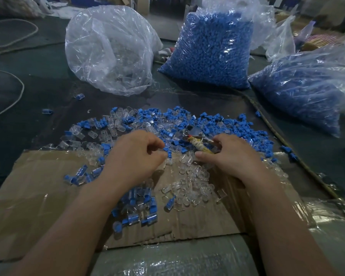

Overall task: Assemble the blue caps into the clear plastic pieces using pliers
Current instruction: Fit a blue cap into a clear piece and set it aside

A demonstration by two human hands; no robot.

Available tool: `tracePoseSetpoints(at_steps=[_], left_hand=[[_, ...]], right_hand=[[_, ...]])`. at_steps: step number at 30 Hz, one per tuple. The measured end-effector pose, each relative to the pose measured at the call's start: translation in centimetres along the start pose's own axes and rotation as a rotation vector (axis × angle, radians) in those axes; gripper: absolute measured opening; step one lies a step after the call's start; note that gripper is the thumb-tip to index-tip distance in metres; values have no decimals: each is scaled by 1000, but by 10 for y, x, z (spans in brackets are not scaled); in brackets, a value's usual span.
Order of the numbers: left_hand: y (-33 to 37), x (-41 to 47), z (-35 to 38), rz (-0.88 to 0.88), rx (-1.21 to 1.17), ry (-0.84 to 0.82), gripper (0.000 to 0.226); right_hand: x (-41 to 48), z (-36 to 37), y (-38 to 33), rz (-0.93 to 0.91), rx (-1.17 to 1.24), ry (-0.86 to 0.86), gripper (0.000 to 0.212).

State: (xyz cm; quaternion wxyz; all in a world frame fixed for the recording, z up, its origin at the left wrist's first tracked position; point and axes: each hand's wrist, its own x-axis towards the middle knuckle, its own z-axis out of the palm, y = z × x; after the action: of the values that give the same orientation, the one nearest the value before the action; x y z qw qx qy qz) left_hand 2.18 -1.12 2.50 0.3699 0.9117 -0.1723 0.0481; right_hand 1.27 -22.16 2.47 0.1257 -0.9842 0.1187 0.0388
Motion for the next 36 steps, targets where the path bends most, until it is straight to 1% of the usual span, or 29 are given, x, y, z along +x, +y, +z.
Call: tracePoseSetpoints(at_steps=[2, 4, 5, 7, 8, 10, 13, 15, 18, 22, 24, 26, 27, 29, 32, 34, 36], left_hand=[[1, 0, 5, 10, 66, -79, 30], [0, 0, 10, 21, 198, -147, 41], [-1, 0, 13, 37, 264, -171, 43], [-1, 0, 15, 63, 328, -189, 40], [-2, 0, 15, 68, 331, -191, 38], [-4, 1, 14, 73, 323, -189, 36], [-5, 3, 13, 75, 307, -191, 31], [-4, 3, 11, 58, 254, -153, 24], [-3, 3, 4, 17, 146, -67, 10], [-1, 1, 2, -9, 78, -70, 13], [-1, 1, 2, -7, 39, -18, 8], [-1, 1, 1, -11, -6, 43, 5], [-1, 1, 0, -17, -33, 56, 6], [1, 0, -1, -21, -91, 49, 16], [3, -1, -2, -26, -159, 19, 27], [3, -2, -3, -45, -185, 2, 28], [3, -2, -4, -57, -194, -17, 30]], right_hand=[[-2, -1, -1, -1, -7, -3, 83], [-3, -2, -5, -34, 6, 66, 77], [-4, -2, -9, -86, 28, 140, 71], [-7, -2, -20, -260, 102, 296, 52], [-10, -1, -26, -347, 116, 325, 43], [-15, 4, -38, -485, 70, 284, 32], [-14, 13, -47, -603, 1, 197, 26], [-13, 16, -49, -621, -21, 165, 27], [-13, 20, -51, -598, -24, 122, 33], [-14, 21, -54, -579, -19, 81, 33], [-13, 22, -55, -574, -28, 83, 32], [-13, 23, -56, -561, -8, 113, 27], [-13, 23, -56, -553, 8, 137, 22], [-12, 23, -56, -538, 22, 176, 14], [-11, 25, -54, -547, 26, 204, 12], [-11, 25, -53, -568, 49, 238, 14], [-13, 22, -53, -569, 135, 262, 26]])
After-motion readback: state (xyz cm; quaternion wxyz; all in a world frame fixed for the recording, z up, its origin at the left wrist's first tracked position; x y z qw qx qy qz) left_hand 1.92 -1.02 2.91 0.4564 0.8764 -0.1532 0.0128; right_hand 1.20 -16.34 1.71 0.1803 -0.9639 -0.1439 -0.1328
